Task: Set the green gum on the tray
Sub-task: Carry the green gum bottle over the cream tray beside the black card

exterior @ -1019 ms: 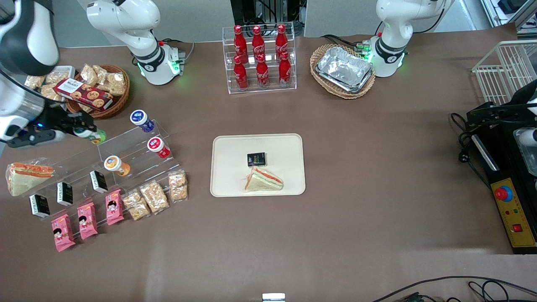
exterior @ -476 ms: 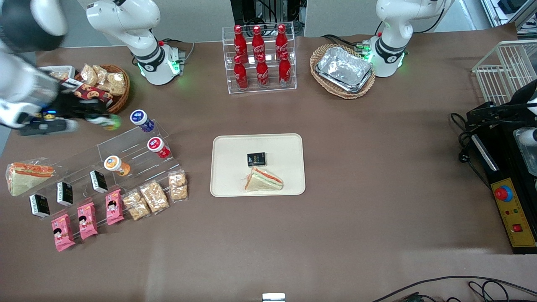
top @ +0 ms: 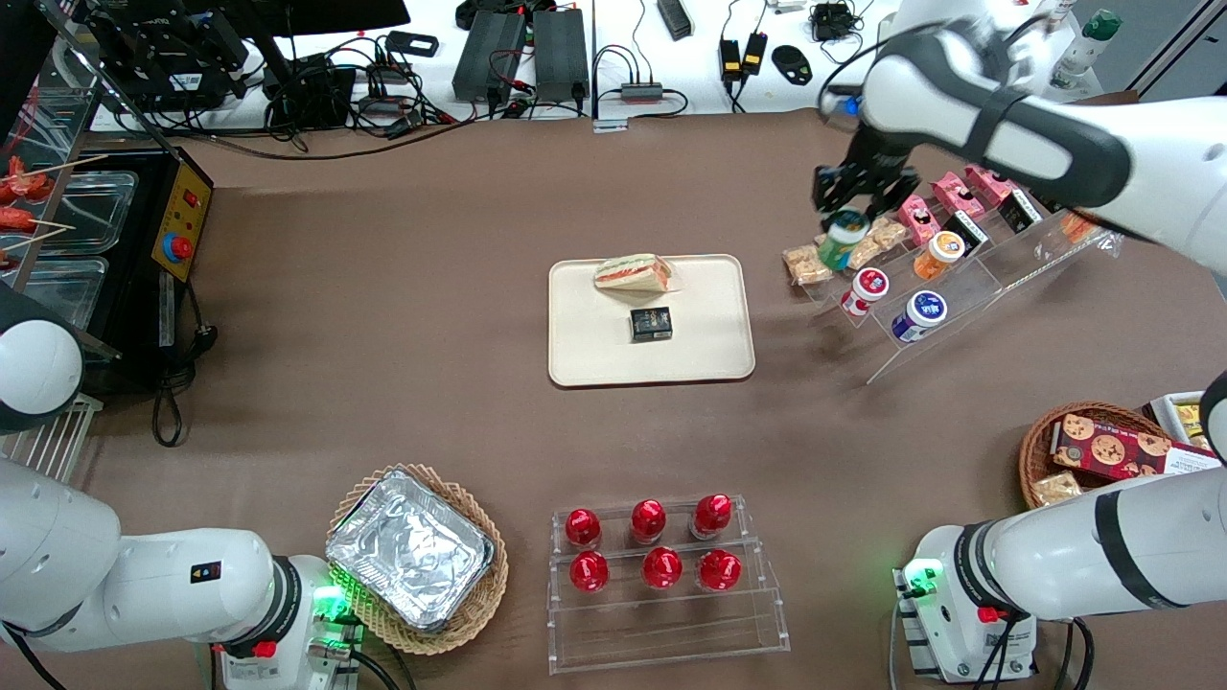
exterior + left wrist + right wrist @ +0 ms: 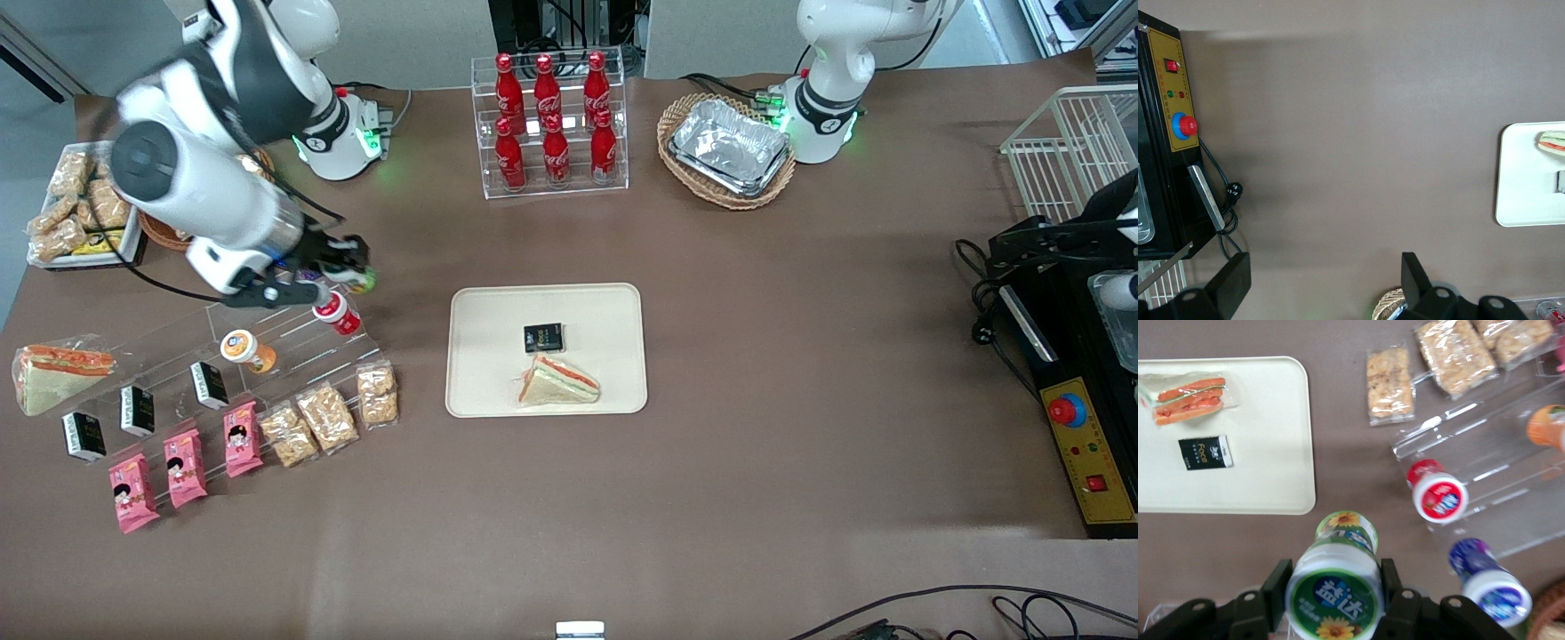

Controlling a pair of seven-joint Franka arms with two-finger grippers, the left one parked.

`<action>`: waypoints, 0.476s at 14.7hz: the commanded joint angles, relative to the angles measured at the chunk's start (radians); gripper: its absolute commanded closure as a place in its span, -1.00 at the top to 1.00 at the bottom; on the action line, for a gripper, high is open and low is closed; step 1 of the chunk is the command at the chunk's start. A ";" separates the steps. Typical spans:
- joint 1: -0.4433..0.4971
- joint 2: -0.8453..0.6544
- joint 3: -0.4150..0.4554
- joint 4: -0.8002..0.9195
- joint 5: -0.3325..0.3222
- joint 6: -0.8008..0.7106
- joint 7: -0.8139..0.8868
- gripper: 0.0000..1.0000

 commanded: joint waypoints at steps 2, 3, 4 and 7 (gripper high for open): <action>0.132 0.097 -0.011 -0.060 0.023 0.192 0.130 -0.70; 0.162 0.137 -0.011 -0.061 0.023 0.241 0.167 -0.70; 0.199 0.172 -0.011 -0.066 0.023 0.293 0.201 -0.70; 0.248 0.255 -0.011 -0.076 0.023 0.415 0.250 -0.70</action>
